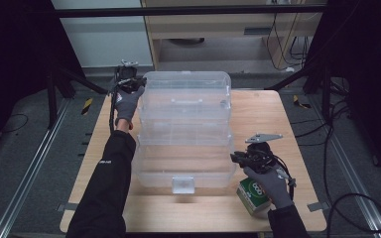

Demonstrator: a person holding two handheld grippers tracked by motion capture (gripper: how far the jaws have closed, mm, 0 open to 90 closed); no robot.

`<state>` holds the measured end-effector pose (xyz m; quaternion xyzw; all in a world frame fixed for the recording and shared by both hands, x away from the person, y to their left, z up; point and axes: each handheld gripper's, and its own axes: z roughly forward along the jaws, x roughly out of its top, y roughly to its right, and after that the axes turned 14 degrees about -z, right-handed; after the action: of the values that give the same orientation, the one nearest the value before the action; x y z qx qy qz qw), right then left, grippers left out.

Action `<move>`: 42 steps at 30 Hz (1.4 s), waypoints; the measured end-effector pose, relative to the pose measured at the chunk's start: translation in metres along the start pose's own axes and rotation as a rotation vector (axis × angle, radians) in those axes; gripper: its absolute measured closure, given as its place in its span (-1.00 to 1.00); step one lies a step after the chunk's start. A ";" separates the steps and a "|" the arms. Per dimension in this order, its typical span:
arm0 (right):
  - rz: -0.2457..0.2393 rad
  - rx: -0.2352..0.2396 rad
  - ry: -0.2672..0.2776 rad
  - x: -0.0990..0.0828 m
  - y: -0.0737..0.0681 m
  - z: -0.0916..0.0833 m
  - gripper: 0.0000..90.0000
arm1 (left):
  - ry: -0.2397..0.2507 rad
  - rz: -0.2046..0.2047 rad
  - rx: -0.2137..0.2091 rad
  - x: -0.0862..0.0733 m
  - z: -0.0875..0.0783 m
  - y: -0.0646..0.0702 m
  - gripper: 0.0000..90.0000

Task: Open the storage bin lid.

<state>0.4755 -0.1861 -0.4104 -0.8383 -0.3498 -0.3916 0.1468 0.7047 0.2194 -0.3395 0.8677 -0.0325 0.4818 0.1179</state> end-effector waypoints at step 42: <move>0.023 0.001 -0.015 0.002 0.000 0.001 0.69 | -0.089 0.077 -0.204 -0.163 -0.178 -0.024 0.20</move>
<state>0.4773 -0.1848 -0.4091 -0.8450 -0.3414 -0.3836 0.1491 0.4746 0.2758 -0.3911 0.8699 -0.1200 0.4410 0.1854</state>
